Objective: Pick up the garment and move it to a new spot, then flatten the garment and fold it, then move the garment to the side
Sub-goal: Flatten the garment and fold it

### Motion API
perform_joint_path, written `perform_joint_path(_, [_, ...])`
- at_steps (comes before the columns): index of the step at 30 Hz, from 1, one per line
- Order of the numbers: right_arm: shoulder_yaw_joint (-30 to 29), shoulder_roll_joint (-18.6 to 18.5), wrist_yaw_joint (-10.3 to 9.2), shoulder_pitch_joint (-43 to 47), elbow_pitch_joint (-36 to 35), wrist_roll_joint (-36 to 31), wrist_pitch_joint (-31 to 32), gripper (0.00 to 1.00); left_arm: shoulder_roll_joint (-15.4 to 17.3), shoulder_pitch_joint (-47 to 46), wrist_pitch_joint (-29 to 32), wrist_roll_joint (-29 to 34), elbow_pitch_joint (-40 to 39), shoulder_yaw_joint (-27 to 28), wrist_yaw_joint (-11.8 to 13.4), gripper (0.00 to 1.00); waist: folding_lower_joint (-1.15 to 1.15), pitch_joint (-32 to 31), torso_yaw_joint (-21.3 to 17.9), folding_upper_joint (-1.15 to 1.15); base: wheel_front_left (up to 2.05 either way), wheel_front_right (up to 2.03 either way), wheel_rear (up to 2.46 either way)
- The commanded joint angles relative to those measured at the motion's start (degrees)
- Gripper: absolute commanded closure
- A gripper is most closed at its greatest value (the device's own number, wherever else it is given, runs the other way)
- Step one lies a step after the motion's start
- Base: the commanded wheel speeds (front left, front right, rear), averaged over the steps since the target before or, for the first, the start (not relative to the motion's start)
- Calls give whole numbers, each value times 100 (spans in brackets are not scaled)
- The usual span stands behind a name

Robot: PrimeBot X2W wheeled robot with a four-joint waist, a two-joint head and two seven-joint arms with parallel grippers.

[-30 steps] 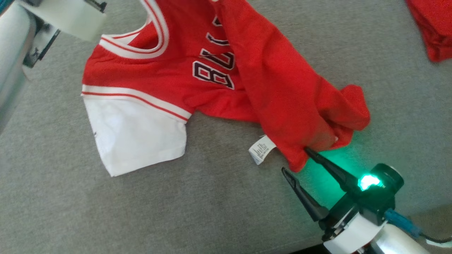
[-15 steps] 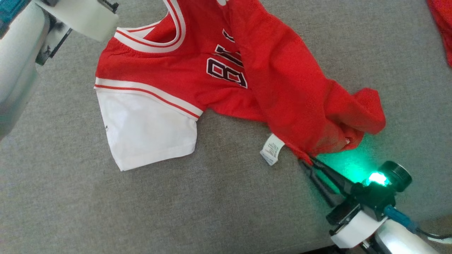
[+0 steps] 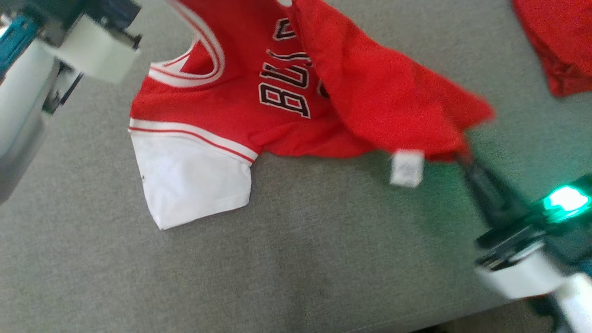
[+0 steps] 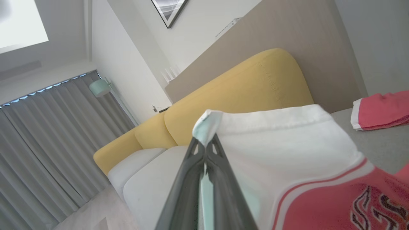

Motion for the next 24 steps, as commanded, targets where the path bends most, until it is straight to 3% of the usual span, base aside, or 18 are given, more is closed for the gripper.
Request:
perform_joint_path(1, [-271,-210,39,116,-488,-94,-22,100,331,-88,-73,-55,-174,343,87,100,0,-289,-50,0,0,0,0])
perform_joint_path(7, [-1138,-911,39,-140,-1073,-160,-22,100,593,269,-221,-247,-431,579,296,100,0,-827,6,0,0,0,0])
perform_joint_path(9, [-1356,-1302,39,-307,-1090,-141,-22,100,639,360,-258,-316,-565,674,364,100,0,-994,95,0,0,0,0])
perform_joint_path(10, [-1356,-1302,39,-307,-1090,-141,-22,100,639,360,-258,-316,-565,674,364,100,0,-994,95,0,0,0,0])
perform_joint_path(16, [-1975,-2205,39,-868,-1117,96,-22,100,641,355,-324,-489,-1180,1032,474,100,0,-1432,551,0,0,0,0])
perform_joint_path(24, [-2253,-3163,39,-1787,-918,477,-22,100,459,-345,-311,-752,-1608,1421,272,100,0,-1757,1037,0,0,0,0])
